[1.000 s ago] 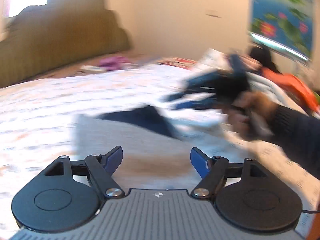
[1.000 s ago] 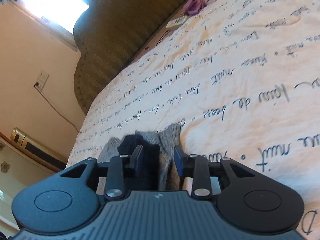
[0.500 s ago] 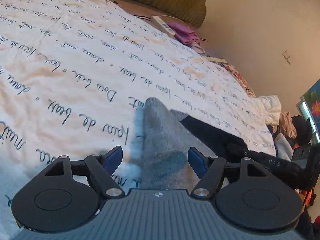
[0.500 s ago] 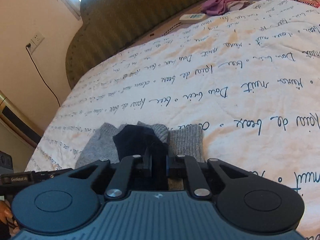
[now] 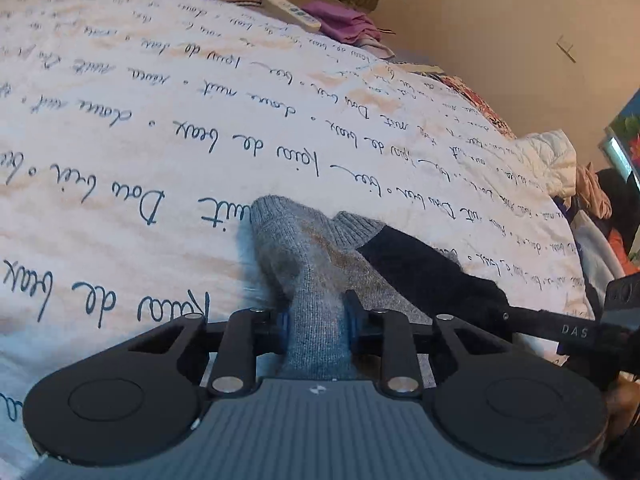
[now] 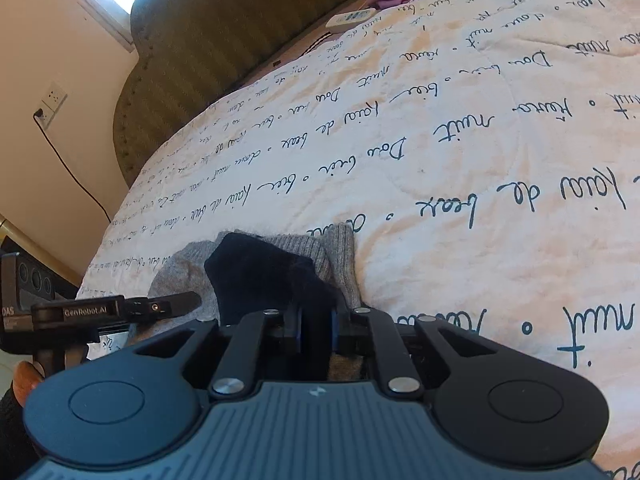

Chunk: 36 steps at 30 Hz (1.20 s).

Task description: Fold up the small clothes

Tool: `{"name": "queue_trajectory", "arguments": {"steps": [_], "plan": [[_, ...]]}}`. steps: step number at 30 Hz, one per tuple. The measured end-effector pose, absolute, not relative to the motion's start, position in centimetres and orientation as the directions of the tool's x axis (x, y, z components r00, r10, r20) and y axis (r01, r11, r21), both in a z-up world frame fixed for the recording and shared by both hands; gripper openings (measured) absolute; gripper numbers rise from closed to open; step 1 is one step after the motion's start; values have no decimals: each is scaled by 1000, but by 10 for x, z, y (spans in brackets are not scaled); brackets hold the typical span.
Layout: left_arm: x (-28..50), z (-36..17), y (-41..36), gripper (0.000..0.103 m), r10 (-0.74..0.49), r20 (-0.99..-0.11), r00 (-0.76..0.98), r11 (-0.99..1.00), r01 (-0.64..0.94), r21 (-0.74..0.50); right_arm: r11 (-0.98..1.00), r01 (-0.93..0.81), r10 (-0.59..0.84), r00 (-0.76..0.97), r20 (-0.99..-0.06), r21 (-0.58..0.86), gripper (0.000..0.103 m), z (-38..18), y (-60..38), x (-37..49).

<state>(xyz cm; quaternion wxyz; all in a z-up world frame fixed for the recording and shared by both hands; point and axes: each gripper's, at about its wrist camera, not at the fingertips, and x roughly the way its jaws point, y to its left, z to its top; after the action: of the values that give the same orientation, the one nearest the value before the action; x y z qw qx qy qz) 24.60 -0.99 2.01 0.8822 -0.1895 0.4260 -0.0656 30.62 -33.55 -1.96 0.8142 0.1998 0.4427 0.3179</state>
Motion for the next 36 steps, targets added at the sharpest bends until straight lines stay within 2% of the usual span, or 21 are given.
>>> {"name": "queue_trajectory", "arguments": {"steps": [1,2,3,4,5,6,8,10,12,15,17,20,21,22,23,24,25,26,27,33,36], "plan": [[241,26,-7,40,-285,-714,640,915,-41,-401,712,-328,699,407,-588,621,14,-18,-338,305],[235,31,-2,42,-286,-695,660,908,-45,-417,703,-307,706,413,-575,642,18,-16,-342,303],[228,37,5,56,-286,-671,684,900,-48,-433,695,-290,709,427,-561,658,25,-13,-347,300],[222,39,13,75,-292,-655,697,889,-54,-454,687,-276,710,451,-541,672,30,-10,-354,296],[217,40,21,79,-293,-650,702,876,-74,-476,687,-268,704,474,-528,676,44,-6,-360,292],[212,39,28,80,-298,-650,699,861,-96,-499,695,-261,692,498,-523,671,65,-3,-365,287],[208,29,36,80,-354,-663,659,827,-110,-551,716,-270,672,517,-530,644,78,-1,-370,280],[206,14,36,80,-417,-675,608,790,-125,-601,719,-283,681,471,-560,635,78,-5,-365,278],[202,9,32,81,-446,-645,621,777,-90,-623,695,-309,714,404,-572,649,78,-12,-356,276],[211,4,28,84,-524,-605,599,728,-53,-684,635,-332,771,315,-553,697,78,-23,-340,273],[227,2,29,85,-546,-603,582,707,-65,-704,635,-328,772,322,-548,700,78,-23,-337,275],[251,-5,33,83,-610,-574,547,640,-88,-764,566,-236,812,323,-486,790,78,-27,-348,289],[256,-8,31,73,-611,-577,542,635,-100,-766,550,-218,820,322,-473,806,78,-30,-350,292],[259,-11,29,55,-604,-589,536,643,-108,-758,541,-207,826,316,-467,815,78,-32,-350,295],[260,-13,27,44,-590,-603,537,657,-115,-745,536,-208,829,310,-465,818,78,-34,-348,296],[259,-15,27,39,-580,-607,543,663,-119,-739,539,-220,829,308,-467,813,75,-35,-344,295],[256,-16,28,38,-571,-602,558,662,-121,-740,554,-239,821,313,-477,798,69,-35,-340,293],[253,-16,29,37,-561,-601,570,666,-121,-736,578,-255,809,307,-502,775,31,-35,-334,292],[249,-14,29,36,-547,-603,581,676,-119,-727,589,-272,803,307,-512,761,23,-36,-331,290],[229,14,50,31,-517,-589,621,702,-86,-707,595,-340,801,326,-502,728,21,-12,-308,285],[223,34,77,26,-485,-581,654,718,-82,-691,552,-379,833,296,-468,743,20,0,-281,291]]}}
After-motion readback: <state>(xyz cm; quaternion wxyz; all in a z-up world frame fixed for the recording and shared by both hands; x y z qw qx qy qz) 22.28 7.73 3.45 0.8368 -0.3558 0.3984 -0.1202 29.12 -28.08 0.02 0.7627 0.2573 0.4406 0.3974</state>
